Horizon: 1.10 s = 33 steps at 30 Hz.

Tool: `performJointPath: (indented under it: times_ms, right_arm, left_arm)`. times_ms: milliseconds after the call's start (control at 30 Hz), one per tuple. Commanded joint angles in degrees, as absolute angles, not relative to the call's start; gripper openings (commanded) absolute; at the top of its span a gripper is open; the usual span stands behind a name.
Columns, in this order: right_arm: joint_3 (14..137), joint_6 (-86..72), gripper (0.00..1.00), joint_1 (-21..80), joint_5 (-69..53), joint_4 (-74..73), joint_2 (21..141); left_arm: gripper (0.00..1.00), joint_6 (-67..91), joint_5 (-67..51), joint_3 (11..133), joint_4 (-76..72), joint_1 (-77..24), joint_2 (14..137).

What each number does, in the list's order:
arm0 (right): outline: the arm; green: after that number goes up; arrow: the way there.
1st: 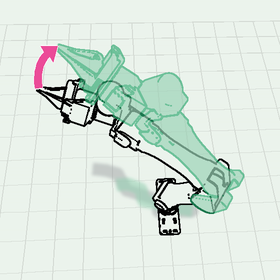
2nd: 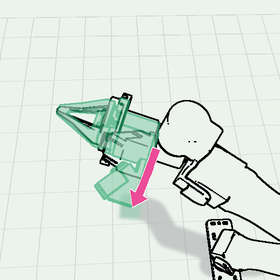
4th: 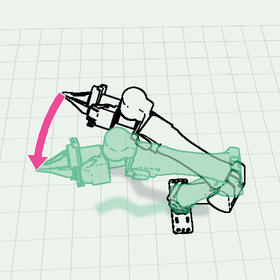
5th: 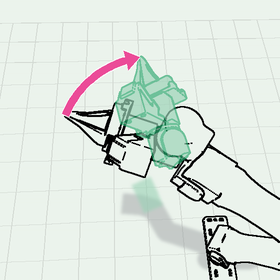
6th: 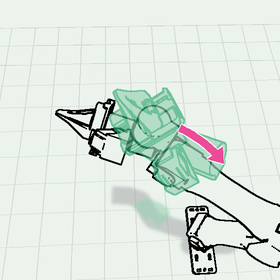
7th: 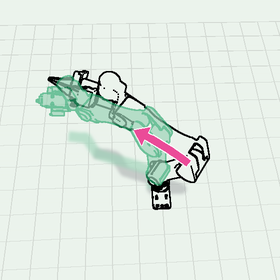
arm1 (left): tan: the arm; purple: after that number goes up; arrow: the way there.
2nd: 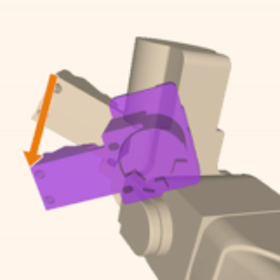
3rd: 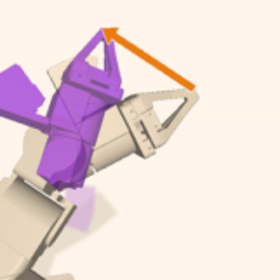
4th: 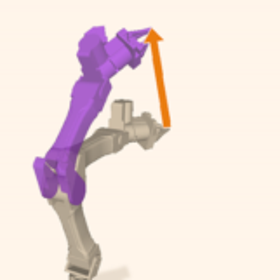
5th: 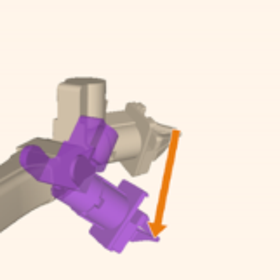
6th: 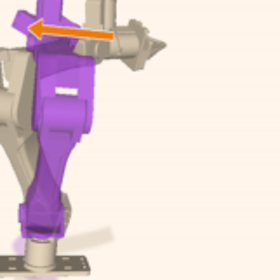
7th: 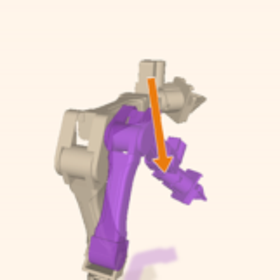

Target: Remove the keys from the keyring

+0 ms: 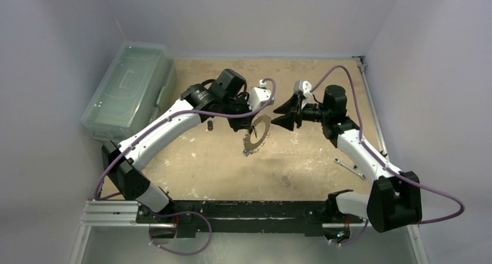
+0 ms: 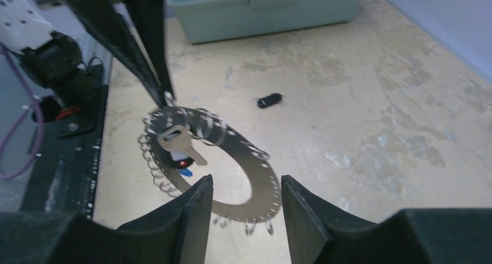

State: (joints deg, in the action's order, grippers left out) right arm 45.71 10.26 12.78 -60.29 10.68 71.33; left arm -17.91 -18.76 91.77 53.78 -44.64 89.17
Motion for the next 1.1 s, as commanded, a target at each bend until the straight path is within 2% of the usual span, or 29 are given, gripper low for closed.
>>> performJointPath:
  times_ms: [0, 367, 800, 967, 1067]
  right_arm:
    - [45.67, 3.36, 0.49, 14.39, -64.25, 11.14, 68.22]
    - [50.44, 18.37, 0.5, 22.55, -58.94, -1.03, 69.11]
    - [48.54, 19.42, 0.47, 24.45, -49.12, 10.75, 70.84]
    - [47.56, 19.91, 0.39, 24.51, -49.53, 13.52, 70.93]
    - [46.87, 22.14, 0.37, 24.52, -50.66, 14.2, 70.93]
  left_arm:
    - [0.0, -2.54, -23.09, 93.82, 47.12, -41.48, 88.47]
    - [0.0, 7.66, -29.76, 93.01, 42.54, -36.84, 90.6]
    - [0.0, 9.12, -37.87, 92.08, 40.62, -36.56, 90.55]
    - [0.0, 9.68, -39.04, 91.52, 40.26, -36.41, 90.79]
    - [0.0, 10.72, -41.0, 91.49, 39.31, -35.76, 91.1]
